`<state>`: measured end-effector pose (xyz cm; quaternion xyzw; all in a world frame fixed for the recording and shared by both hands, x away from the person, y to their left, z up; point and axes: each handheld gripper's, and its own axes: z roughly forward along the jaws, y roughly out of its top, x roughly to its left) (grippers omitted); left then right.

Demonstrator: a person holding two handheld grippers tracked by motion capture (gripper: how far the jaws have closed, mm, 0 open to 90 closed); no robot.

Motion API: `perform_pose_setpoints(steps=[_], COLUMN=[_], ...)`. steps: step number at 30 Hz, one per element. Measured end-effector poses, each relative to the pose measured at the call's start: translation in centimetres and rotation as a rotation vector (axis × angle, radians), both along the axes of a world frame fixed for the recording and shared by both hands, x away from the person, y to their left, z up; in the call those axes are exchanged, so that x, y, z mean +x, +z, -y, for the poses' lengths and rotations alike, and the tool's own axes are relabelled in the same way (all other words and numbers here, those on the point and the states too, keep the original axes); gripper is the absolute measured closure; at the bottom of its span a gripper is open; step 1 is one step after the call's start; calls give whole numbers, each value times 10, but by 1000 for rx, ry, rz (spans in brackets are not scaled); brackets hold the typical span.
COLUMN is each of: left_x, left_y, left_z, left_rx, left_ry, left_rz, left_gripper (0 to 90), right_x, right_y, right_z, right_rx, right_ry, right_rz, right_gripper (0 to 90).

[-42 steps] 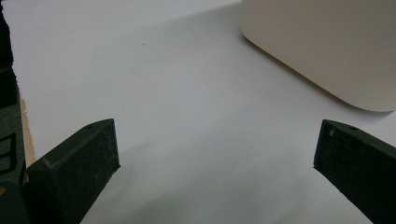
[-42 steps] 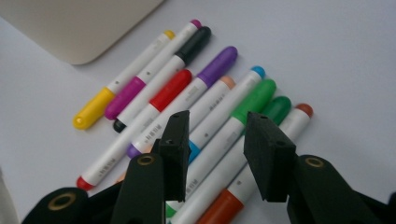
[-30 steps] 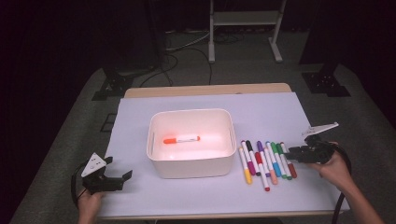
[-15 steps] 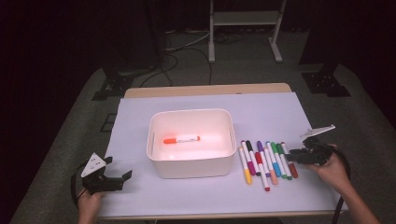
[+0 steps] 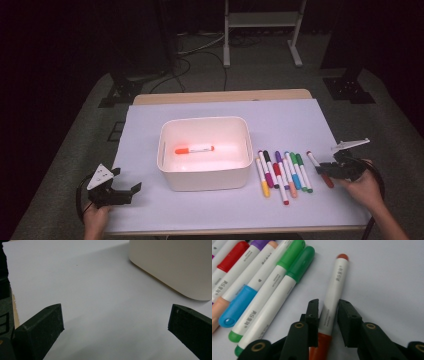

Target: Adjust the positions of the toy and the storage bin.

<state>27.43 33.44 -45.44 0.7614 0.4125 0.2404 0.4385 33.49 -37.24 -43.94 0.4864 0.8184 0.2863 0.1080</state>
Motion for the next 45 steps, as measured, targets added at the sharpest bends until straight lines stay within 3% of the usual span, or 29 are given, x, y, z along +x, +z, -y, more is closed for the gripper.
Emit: perform_pose_setpoints(steps=[5, 9, 15, 17, 20, 29, 33, 34, 35, 38, 45], left_x=[0, 0, 0, 0, 0, 0, 0, 0, 0, 0, 0], left_y=[0, 0, 0, 0, 0, 0, 0, 0, 0, 0, 0], left_z=[0, 0, 0, 0, 0, 0, 0, 0, 0, -1, -1], left_rx=[0, -1, 3, 5, 2, 0, -1, -2, -2, -1, -6], left_ry=[-1, -2, -1, -2, 0, -2, -3, -3, -3, -5, -6], left_rz=[-1, -1, -4, -2, -1, 0, -1, -1, -1, -2, -2], left_gripper=[0, 0, 0, 0, 0, 0, 0, 0, 0, 0, 0], right_x=[-1, 0, -2, -4, -5, -11, -12, -13, -13, -13, -9], right_y=[0, 1, 10, 22, 32, 90, 108, 119, 119, 139, 168], right_z=[-2, -1, -1, -5, -10, -51, -65, -74, -74, -95, -130], right_rx=[-32, -16, 29, 69, 85, 160, 163, 160, 160, 157, 139], right_ry=[-9, -23, -3, 27, 50, 203, 249, 282, 282, 340, 429], right_rz=[15, 3, 9, 23, 39, 102, 124, 137, 137, 151, 175], right_gripper=[750, 757, 757, 757, 757, 758, 757, 757, 757, 757, 757])
